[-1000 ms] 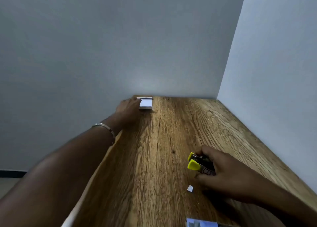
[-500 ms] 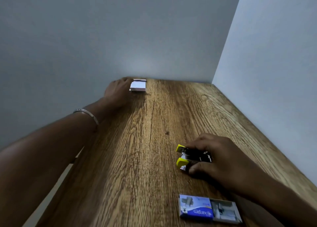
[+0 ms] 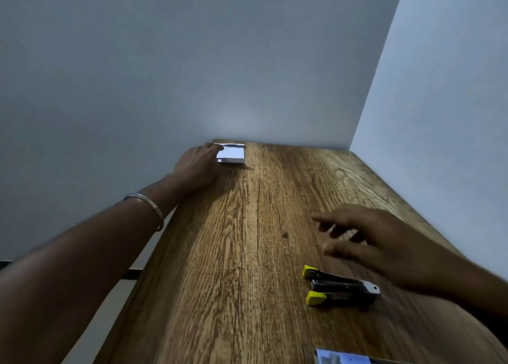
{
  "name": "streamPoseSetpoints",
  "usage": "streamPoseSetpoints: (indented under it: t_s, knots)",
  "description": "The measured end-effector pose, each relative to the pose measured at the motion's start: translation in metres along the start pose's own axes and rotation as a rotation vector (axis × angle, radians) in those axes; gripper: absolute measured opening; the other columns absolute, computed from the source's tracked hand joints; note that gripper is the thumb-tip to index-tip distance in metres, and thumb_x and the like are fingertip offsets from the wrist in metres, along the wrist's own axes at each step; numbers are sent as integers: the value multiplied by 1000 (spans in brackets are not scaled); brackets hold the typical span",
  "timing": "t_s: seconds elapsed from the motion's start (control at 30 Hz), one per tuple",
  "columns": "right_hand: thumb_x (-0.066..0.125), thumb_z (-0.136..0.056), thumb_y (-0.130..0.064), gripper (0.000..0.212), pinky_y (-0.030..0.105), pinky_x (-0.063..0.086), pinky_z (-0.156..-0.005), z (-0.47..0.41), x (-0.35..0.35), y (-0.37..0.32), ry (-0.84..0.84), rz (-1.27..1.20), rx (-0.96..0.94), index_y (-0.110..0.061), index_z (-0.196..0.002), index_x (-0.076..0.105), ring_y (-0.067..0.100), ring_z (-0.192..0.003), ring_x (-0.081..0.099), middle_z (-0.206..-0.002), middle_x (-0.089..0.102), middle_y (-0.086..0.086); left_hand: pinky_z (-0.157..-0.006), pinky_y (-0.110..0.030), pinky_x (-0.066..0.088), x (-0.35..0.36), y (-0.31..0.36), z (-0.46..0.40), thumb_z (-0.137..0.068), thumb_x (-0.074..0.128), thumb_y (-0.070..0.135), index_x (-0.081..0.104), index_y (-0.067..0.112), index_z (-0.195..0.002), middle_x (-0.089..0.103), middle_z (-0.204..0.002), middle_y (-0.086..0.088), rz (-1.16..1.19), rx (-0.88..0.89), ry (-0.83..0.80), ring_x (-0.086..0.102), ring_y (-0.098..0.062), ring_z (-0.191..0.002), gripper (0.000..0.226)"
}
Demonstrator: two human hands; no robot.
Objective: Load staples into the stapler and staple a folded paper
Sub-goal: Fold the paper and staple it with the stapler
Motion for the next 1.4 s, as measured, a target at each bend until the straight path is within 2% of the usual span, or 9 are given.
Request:
streamPoseSetpoints:
  t_s: [0.1, 0.2, 0.33, 0.67, 0.8, 0.93, 1.07, 1.23, 1.4]
  knots:
    - [68, -87, -45, 53, 20, 50, -76, -66, -6, -1, 56, 127, -10, -24, -135, 59, 1, -98, 63, -113, 66, -12, -95, -43, 45, 1, -3, -3, -89, 60, 21, 48, 14, -140, 54, -142, -12, -6, -3, -25, 56, -37, -120, 53]
    - [71, -91, -31, 57, 27, 48, -87, -141, 7, 4, 75, 240, 1, -14, -141, 52, 18, -112, 63, -129, 65, 4, -95, -41, 44, 4, -6, -6, -89, 57, 19, 48, 13, -139, 54, -141, -14, -18, 5, -40, 57, -36, -119, 52]
    - [71, -91, -29, 58, 40, 48, -102, -217, 33, 14, 86, 325, 48, -10, -142, 50, 28, -127, 56, -141, 58, 12, -96, -42, 43, 12, -8, -10, -91, 54, 20, 46, 13, -140, 53, -142, -13, -54, 24, -57, 57, -34, -119, 50]
    - [70, -87, -28, 49, 37, 48, -95, -306, 75, 27, 140, 370, 68, -11, -132, 59, 30, -123, 56, -136, 61, 11, -96, -40, 41, 25, -18, -24, -90, 52, 22, 53, 11, -129, 58, -133, -12, -101, 32, 6, 58, -31, -116, 41]
    - [65, -89, -28, 30, 36, 51, -85, -311, 85, 36, 213, 375, 76, -17, -117, 68, 30, -112, 62, -122, 68, 9, -89, -39, 43, 33, -17, -26, -88, 53, 22, 60, 12, -119, 64, -123, -10, -144, 43, 72, 62, -31, -107, 33]
    - [62, -89, -22, 20, 34, 53, -74, -306, 92, 36, 276, 379, 78, -19, -103, 76, 28, -93, 67, -106, 73, 9, -65, -33, 41, 31, -14, -23, -86, 59, 22, 70, 13, -90, 72, -99, -9, -206, 34, 102, 67, -30, -86, 15]
    - [64, -91, -22, 21, 38, 56, -80, -287, 93, 33, 244, 357, 50, -19, -106, 78, 25, -94, 68, -108, 75, 7, -58, -32, 45, 22, -8, -8, -85, 60, 16, 72, 17, -93, 70, -93, -9, -186, 32, 41, 67, -30, -80, 15]
    - [64, -91, -29, 20, 35, 54, -68, -235, 88, 22, 181, 414, -29, -22, -105, 78, 20, -82, 68, -98, 77, 1, -61, -34, 53, -2, 11, 38, -88, 57, 20, 71, 23, -98, 70, -89, -4, -152, 76, 31, 66, -27, -78, 17]
    - [59, -92, -39, 23, 29, 40, -57, -156, 74, -11, 223, 519, -175, -27, -99, 77, 17, -75, 65, -86, 75, -2, -52, -27, 39, -45, 41, 102, -91, 56, 27, 70, 26, -98, 73, -85, 3, -203, 178, 101, 68, -20, -72, 16]
Point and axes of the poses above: each hand's wrist, its own z-axis away from the middle knuckle, its own x-axis out of the palm, y = z × x, the point moved 2 cm from there along -z, towards the middle knuckle
